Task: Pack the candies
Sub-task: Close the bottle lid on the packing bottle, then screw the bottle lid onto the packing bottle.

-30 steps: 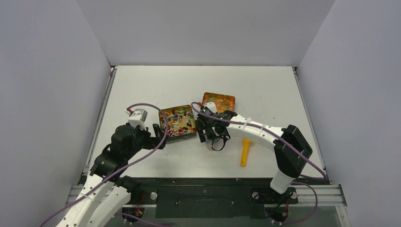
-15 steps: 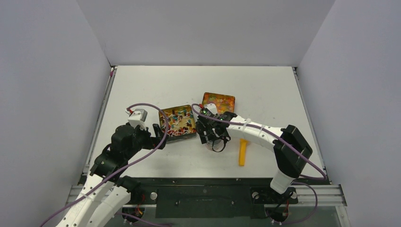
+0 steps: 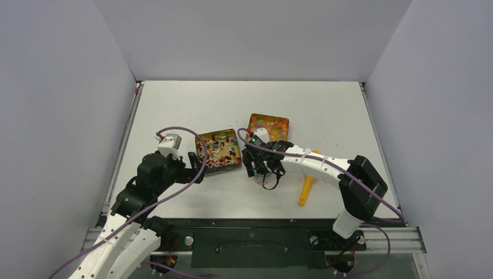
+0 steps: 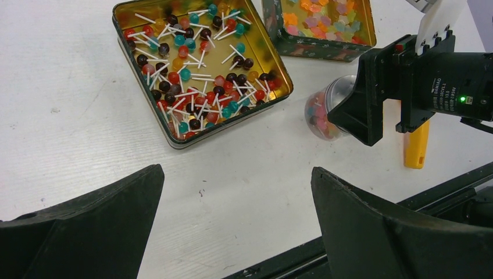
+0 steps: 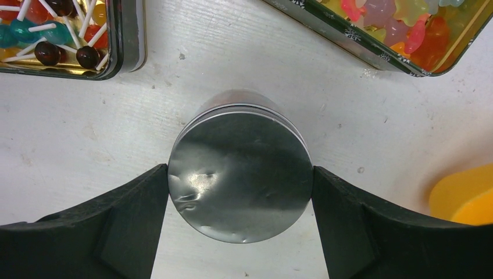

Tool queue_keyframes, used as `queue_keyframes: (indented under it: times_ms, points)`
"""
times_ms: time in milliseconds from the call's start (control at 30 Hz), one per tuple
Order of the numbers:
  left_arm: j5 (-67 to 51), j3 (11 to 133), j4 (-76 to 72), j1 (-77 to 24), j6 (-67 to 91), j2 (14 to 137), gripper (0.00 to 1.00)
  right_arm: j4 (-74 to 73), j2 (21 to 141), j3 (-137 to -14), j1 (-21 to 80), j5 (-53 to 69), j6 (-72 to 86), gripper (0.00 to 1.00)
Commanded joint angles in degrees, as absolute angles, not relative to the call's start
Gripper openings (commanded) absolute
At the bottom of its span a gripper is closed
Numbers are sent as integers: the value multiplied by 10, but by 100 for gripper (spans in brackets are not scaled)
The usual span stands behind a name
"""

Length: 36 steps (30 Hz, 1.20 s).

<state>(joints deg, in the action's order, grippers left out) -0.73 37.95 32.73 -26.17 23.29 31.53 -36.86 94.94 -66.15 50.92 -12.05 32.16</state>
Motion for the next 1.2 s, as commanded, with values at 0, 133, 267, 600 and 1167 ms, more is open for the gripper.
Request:
queue_keyframes:
  times_ms: [0,133,267,600,1167]
  points:
    - [-8,384,298,-264,232,318,96,-341,939,-626,511,-133,350,70]
    - [-6,384,298,-264,232,318,96,-315,937,-599,511,-136,369,70]
    - [-5,384,298,-264,232,320,96,-293,927,-570,514,-144,388,69]
    - [-5,384,298,-264,232,324,96,-261,891,-522,543,-188,437,69]
    - [-5,385,298,-264,232,322,96,-235,914,-494,589,-194,471,69]
